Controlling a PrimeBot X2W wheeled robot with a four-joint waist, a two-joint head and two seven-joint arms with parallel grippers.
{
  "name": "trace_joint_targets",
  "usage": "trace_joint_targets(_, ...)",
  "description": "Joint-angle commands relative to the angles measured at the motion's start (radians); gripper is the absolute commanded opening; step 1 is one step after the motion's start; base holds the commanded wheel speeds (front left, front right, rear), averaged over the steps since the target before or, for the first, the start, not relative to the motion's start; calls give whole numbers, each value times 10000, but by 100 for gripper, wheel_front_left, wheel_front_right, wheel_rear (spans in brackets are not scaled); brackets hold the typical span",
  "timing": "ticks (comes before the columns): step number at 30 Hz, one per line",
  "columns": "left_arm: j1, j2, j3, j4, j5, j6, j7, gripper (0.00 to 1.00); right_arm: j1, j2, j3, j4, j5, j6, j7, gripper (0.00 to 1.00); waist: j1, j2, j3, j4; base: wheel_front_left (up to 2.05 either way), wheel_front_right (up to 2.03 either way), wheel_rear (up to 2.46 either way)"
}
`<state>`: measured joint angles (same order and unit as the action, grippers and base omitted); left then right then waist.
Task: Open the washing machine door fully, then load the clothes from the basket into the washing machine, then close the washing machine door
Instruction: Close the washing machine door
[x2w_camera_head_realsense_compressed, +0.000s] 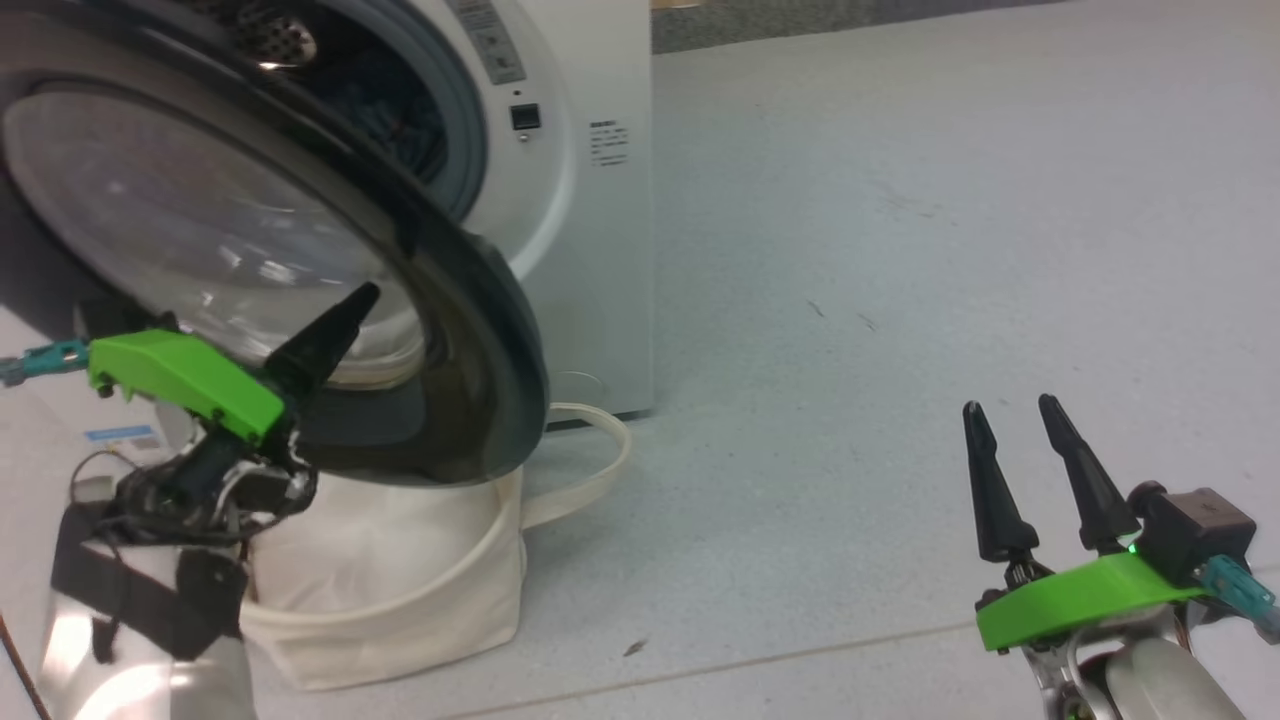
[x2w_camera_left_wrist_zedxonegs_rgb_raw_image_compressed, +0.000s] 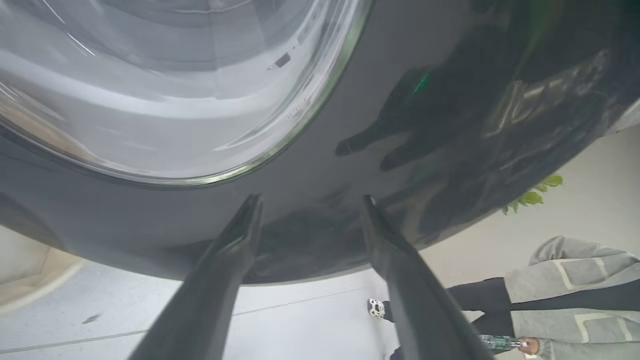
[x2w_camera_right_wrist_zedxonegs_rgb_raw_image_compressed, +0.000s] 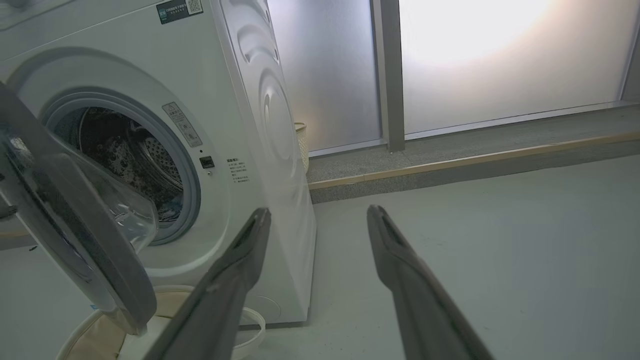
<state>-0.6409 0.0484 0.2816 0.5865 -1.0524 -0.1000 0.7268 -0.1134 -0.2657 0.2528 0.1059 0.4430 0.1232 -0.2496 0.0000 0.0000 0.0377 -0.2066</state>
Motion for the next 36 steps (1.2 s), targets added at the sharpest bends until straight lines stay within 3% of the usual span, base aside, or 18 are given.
trace_joint_targets(1, -191, 461, 47, -403, 229, -127, -103, 100, -255, -173, 126, -328, 25, 75, -122, 100, 0, 0, -87, 232, 0, 0, 0)
trace_joint_targets(6, 596, 1129, -1493, -1735, 1545, -296, -1446, 100, -225, -217, 29, -430, -2, 75, -122, 100, 0, 0, -115, 701, 0, 0, 0)
trace_joint_targets(11, 1752, 2245, -3072, -2964, 2382, -303, -4368, 100, -212, -249, -79, -511, -73, 75, -122, 100, 0, 0, -130, 1055, 0, 0, 0)
trace_joint_targets(18, 2629, 3727, -4851, -2678, 4206, -305, -8858, 100, -150, -261, -213, -557, -186, 75, -122, 100, 0, 0, -199, 1487, 0, 0, 0)
trace_joint_targets(22, 2815, 3644, -4955, -1916, 5137, -305, -9844, 100, -65, -245, -338, -576, -237, 75, -122, 100, 0, 0, -259, 1692, 0, 0, 0)
trace_joint_targets(29, 3399, 2607, -3365, -2427, 6649, -305, -9882, 100, 50, -133, -591, -567, -415, 75, -122, 100, 0, 0, -262, 1847, 0, 0, 0)
trace_joint_targets(36, 3740, 2079, -3046, -2577, 7102, -306, -9884, 100, 67, -118, -554, -536, -379, 75, -122, 100, 0, 0, -309, 1897, 0, 0, 0)
